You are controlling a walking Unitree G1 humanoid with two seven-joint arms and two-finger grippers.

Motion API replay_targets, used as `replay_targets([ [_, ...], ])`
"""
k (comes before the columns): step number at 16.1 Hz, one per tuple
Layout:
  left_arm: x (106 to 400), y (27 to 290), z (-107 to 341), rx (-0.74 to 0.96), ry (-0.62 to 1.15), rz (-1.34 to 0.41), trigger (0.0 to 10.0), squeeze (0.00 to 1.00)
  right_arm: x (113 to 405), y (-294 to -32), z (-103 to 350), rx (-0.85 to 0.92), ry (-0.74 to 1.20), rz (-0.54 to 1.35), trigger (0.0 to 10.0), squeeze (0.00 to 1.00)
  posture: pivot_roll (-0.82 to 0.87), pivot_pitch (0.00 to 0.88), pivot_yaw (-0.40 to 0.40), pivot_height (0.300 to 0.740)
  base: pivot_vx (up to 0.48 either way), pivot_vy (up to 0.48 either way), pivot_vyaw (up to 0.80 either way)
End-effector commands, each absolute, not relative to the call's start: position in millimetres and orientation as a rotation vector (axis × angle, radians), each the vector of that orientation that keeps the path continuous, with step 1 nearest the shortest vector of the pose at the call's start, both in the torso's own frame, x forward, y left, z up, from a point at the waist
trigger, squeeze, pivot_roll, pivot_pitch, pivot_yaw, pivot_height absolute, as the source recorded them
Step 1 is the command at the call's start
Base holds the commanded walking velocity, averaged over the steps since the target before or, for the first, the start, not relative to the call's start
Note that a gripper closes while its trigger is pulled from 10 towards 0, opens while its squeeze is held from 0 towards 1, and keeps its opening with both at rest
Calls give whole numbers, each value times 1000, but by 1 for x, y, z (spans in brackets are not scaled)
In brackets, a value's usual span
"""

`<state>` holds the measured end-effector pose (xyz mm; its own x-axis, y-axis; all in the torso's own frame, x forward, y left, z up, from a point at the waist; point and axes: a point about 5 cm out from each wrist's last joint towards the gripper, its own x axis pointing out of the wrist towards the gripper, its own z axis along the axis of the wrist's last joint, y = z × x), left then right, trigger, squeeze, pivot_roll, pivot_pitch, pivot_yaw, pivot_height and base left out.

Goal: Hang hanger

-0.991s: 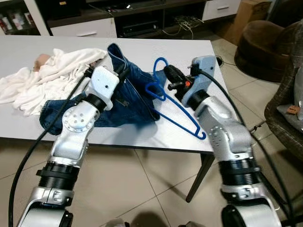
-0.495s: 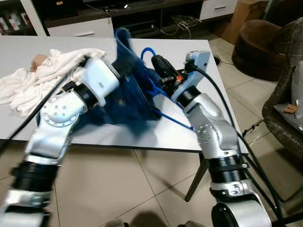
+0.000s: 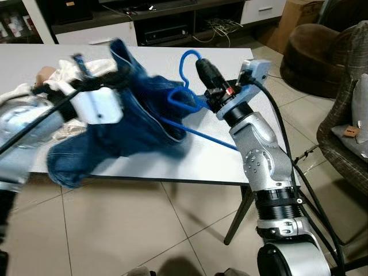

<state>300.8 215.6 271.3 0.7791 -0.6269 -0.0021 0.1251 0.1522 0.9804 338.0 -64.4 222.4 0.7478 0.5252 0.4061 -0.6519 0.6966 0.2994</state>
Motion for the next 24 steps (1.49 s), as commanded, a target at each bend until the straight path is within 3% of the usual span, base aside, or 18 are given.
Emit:
replay_targets([
  [1,301,221,281,1361,-501,-534,10000,0,339,-63,229,461,-336,667,10000,0,-50,14,27,740,0,0,0],
  [5,299,202,262,1206,-528,-675,10000,0,340,-55,226,488,-337,690,10000,0,-45,12,25,740,0,0,0],
  [6,298,192,257,1187,-554,-709,10000,263,340,-54,225,498,-339,695,10000,0,-44,11,24,740,0,0,0],
  [8,297,177,252,1187,-600,-754,10000,122,340,-51,223,505,-346,700,10000,0,-41,10,26,740,0,0,0],
  [9,295,169,246,1176,-598,-799,10000,0,341,-49,224,508,-357,692,10000,0,-40,7,29,740,0,0,0],
  [14,296,171,231,1112,-519,-812,10000,0,346,-50,231,522,-413,638,10000,0,-38,1,37,740,0,0,0],
  [15,297,175,229,1105,-495,-795,10000,435,346,-50,230,518,-410,639,10000,0,-38,1,37,740,0,0,0],
  [16,297,178,228,1101,-482,-774,10000,1000,345,-50,227,514,-407,637,10000,0,-38,1,37,740,0,0,0],
  [18,298,179,228,1083,-484,-752,10000,1000,345,-52,225,512,-404,628,10000,0,-40,3,38,740,0,0,0],
  [19,299,179,227,1071,-475,-742,10000,0,345,-54,224,514,-407,616,10000,0,-40,3,38,740,0,0,0],
  [23,303,180,236,1042,-509,-665,10000,0,347,-57,225,519,-419,593,10000,0,-44,3,39,740,0,0,0],
  [24,299,182,237,976,-493,-690,10000,1000,347,-57,224,523,-418,588,10000,0,-42,2,40,740,0,0,0],
])
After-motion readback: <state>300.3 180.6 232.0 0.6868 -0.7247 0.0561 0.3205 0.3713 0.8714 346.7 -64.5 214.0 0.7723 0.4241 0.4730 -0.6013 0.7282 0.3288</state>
